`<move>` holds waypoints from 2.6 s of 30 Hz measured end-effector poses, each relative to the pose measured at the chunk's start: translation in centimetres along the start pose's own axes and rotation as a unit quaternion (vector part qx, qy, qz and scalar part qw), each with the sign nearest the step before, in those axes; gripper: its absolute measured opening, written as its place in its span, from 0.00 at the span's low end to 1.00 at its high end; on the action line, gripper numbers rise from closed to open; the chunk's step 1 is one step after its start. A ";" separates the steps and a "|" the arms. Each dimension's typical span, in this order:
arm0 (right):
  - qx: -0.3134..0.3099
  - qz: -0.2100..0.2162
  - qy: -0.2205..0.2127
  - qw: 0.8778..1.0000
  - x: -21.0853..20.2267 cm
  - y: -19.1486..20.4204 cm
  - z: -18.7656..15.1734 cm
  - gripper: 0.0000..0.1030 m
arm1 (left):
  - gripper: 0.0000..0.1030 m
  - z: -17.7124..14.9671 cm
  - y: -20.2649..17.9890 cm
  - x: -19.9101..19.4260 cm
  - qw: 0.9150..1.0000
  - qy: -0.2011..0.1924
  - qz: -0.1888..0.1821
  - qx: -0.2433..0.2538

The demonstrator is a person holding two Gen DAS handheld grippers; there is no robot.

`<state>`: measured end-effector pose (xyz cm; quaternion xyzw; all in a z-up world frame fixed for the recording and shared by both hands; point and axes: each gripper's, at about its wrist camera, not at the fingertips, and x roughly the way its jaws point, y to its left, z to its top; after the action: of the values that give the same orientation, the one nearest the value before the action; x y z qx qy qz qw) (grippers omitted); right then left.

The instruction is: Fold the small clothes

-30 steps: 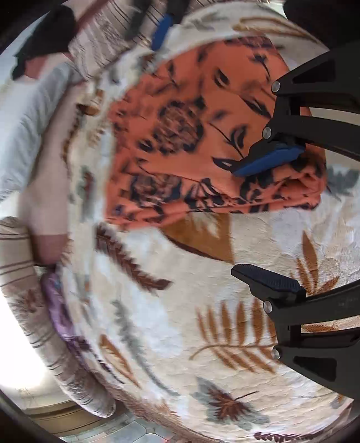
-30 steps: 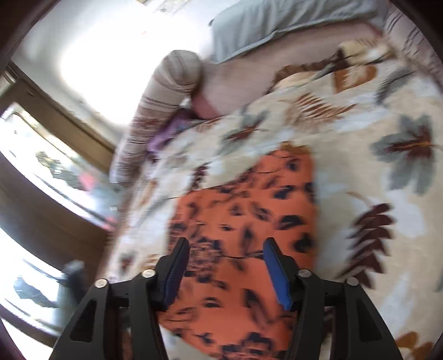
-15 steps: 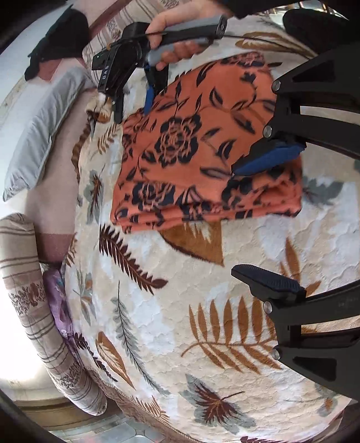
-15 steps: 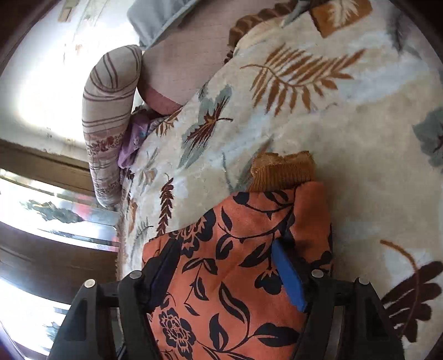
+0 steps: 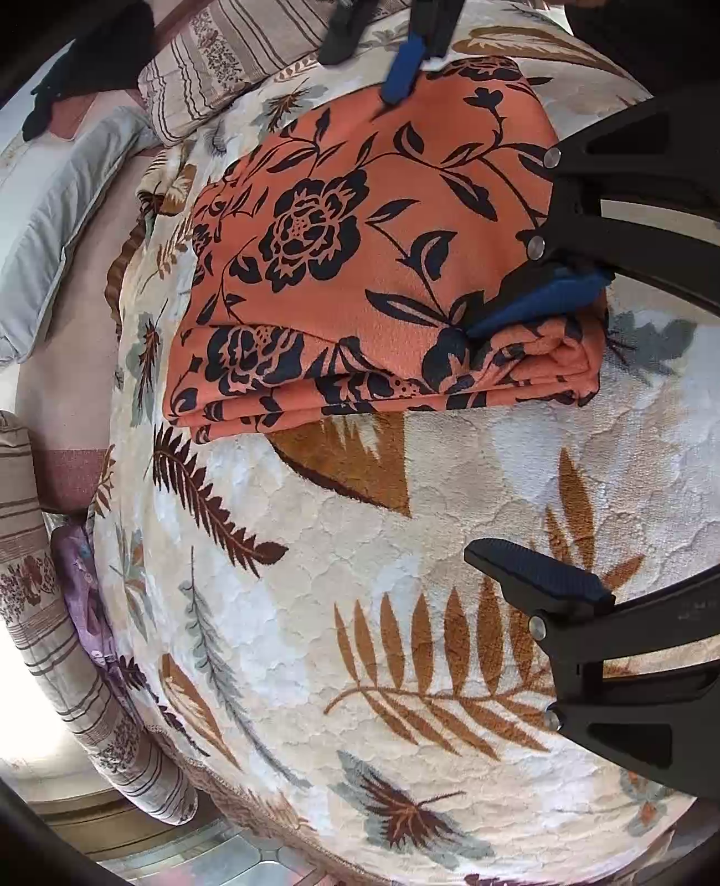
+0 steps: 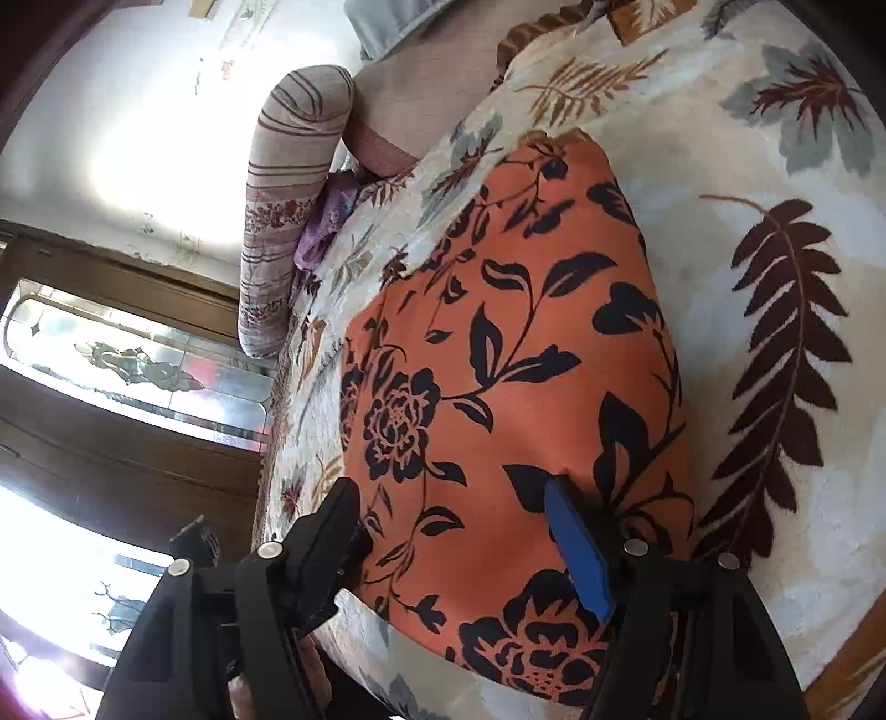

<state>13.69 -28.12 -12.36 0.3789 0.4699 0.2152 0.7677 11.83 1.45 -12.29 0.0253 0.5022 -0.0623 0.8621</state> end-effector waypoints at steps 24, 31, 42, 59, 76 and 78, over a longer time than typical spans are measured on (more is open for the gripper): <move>-0.051 -0.014 -0.005 0.999 -0.9 3.5 -0.7 0.74 | 0.73 -1.4 -0.3 -1.4 1.000 -0.004 0.012 0.002; 0.024 -0.019 0.002 1.000 3.2 -1.2 7.0 0.74 | 0.74 -1.1 0.0 -0.8 1.000 0.000 0.005 0.000; 0.037 -0.029 -0.020 0.999 3.7 -1.0 9.2 0.76 | 0.75 -0.9 -0.1 -0.8 1.000 0.002 0.013 -0.002; -0.030 -0.013 -0.014 0.999 -1.9 2.2 -3.6 0.77 | 0.75 -3.1 0.2 -6.9 0.999 -0.031 0.000 -0.022; -0.034 -0.020 0.002 0.999 1.4 4.5 -2.0 0.82 | 0.75 -3.8 1.3 -8.7 0.998 -0.034 0.002 -0.058; -0.046 -0.031 0.007 0.998 2.6 5.6 -0.9 0.82 | 0.75 -3.9 1.6 -8.7 0.998 -0.032 -0.001 -0.062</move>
<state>14.29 -22.48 -9.65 0.3264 0.4761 0.2150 0.7877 4.43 4.14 -6.71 -0.0308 0.4769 -0.0328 0.8778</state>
